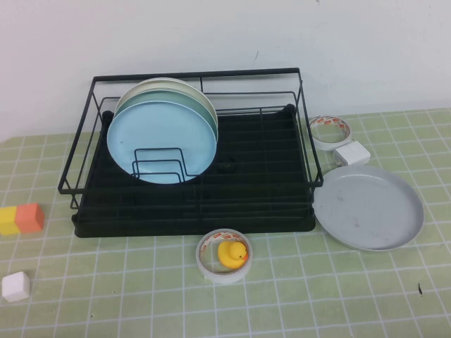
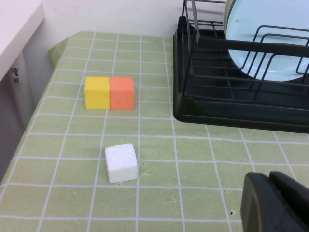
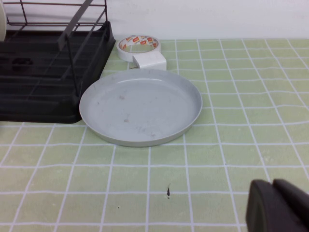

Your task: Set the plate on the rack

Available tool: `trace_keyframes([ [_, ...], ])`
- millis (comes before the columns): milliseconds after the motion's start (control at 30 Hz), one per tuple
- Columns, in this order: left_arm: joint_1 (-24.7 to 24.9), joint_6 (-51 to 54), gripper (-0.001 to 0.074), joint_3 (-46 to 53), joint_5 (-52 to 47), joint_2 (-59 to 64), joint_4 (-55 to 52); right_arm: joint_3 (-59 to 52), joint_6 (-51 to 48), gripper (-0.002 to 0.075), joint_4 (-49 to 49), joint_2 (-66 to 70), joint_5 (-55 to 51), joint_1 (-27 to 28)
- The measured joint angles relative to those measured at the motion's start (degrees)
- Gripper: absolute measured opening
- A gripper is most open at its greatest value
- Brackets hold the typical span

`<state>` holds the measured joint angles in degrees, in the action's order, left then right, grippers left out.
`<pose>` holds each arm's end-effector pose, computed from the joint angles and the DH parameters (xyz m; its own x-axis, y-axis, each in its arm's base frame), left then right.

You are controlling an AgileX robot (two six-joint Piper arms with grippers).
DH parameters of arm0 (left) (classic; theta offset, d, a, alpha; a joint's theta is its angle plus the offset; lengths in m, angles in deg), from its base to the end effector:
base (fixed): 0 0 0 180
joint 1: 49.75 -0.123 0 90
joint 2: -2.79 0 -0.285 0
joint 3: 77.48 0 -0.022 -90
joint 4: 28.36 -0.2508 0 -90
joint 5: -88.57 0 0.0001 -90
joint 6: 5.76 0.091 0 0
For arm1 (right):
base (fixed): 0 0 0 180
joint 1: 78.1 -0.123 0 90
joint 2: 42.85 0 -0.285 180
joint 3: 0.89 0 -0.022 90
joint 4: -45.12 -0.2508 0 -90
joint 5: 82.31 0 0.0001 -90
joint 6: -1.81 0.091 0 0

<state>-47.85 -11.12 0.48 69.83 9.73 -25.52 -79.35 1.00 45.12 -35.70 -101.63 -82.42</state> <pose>0.0533 -0.0032 0.1801 -0.2398 -0.1321 -0.9618 0.0152 0.9901 -0.1398 0.0533 0.0040 0.1761 -0.2558 -0.0335 -0.9661 -0.0790 0.9968 -0.0137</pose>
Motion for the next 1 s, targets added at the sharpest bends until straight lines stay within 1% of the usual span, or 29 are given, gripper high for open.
trace_keyframes([
  [500, 0.0, 0.0, -0.0002, 0.0, 0.2, 0.0, -0.1, 0.0, 0.0, -0.0002, 0.0, 0.0, 0.0, 0.0],
  [667, 0.0, 0.0, -0.0002, 0.3, 3.1, 0.0, -0.1, 0.0, 0.0, -0.0002, 0.0, 0.0, 0.2, 0.0],
  [733, 0.0, 0.0, -0.0001, 0.4, 5.7, 0.0, -0.1, -0.1, 0.0, -0.0002, 0.5, 0.0, 1.7, 0.0],
  [800, 0.0, 0.0, -0.0001, 0.4, 10.5, 0.0, -0.1, -0.4, 0.0, -0.0002, 0.7, 0.0, 4.5, 0.0],
  [900, 0.0, 0.0, -0.0002, 0.4, 20.8, 0.0, -0.1, -0.4, 0.0, -0.0002, 1.1, 0.0, 13.3, 0.0],
  [1000, 0.0, 0.0, -0.0002, 0.4, 33.3, 0.0, -0.1, -0.4, -0.1, -0.0002, 1.1, 0.0, 24.0, 0.0],
])
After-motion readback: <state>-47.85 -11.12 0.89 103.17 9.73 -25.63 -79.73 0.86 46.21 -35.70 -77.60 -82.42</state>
